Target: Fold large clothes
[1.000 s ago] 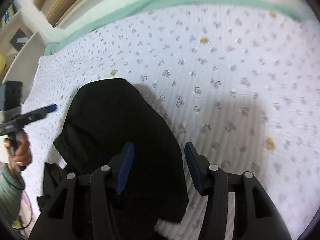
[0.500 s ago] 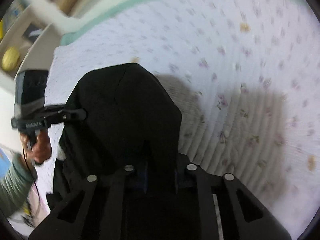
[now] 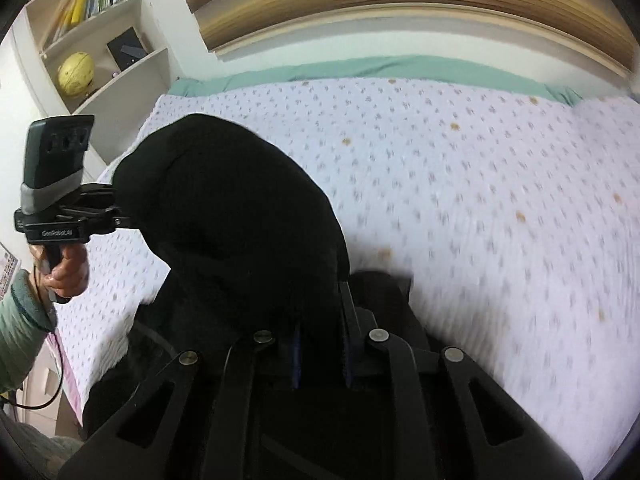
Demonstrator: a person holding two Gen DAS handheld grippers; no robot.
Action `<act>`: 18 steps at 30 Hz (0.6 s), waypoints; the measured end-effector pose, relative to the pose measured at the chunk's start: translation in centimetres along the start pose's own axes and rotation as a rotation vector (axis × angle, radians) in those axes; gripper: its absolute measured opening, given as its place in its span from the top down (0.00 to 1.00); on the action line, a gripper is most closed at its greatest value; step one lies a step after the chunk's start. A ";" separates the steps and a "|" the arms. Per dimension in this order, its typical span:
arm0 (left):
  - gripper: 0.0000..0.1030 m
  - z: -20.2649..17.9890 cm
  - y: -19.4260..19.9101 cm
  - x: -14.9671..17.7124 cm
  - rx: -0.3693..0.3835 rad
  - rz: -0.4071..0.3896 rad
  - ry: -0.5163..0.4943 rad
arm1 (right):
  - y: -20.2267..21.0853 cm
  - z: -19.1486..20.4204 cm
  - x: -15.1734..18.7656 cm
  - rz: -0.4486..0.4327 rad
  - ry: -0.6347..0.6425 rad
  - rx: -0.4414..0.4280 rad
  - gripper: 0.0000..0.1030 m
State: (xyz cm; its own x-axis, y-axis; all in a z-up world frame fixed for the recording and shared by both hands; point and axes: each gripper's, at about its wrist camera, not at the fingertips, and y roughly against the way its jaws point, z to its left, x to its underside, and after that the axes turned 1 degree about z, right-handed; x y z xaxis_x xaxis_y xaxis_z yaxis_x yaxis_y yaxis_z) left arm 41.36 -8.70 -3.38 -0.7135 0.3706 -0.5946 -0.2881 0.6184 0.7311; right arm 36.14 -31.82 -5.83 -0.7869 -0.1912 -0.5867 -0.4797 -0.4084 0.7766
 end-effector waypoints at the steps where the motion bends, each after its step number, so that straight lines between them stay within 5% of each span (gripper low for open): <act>1: 0.82 -1.1 -0.2 1.5 -0.027 0.024 -0.010 | 0.0 0.5 1.7 0.019 -0.008 0.010 0.82; 11: 0.81 -4.9 -7.5 16.1 -0.220 0.316 0.059 | -4.0 2.4 12.5 0.274 -0.082 0.065 0.78; 15: 0.74 -5.8 -4.4 17.8 -0.235 0.314 0.065 | -1.9 2.1 13.7 0.323 -0.092 0.098 0.77; 18: 0.74 -5.3 -0.9 17.9 -0.240 0.302 0.095 | 1.3 1.9 11.1 0.248 -0.117 0.078 0.76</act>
State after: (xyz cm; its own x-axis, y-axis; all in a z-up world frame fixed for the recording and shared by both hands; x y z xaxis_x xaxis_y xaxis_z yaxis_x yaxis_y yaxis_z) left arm 25.47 -6.29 -12.92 -0.8417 0.4383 -0.3155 -0.1892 0.3077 0.9325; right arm 26.04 -32.79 -10.88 -0.9215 -0.1702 -0.3491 -0.2915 -0.2909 0.9113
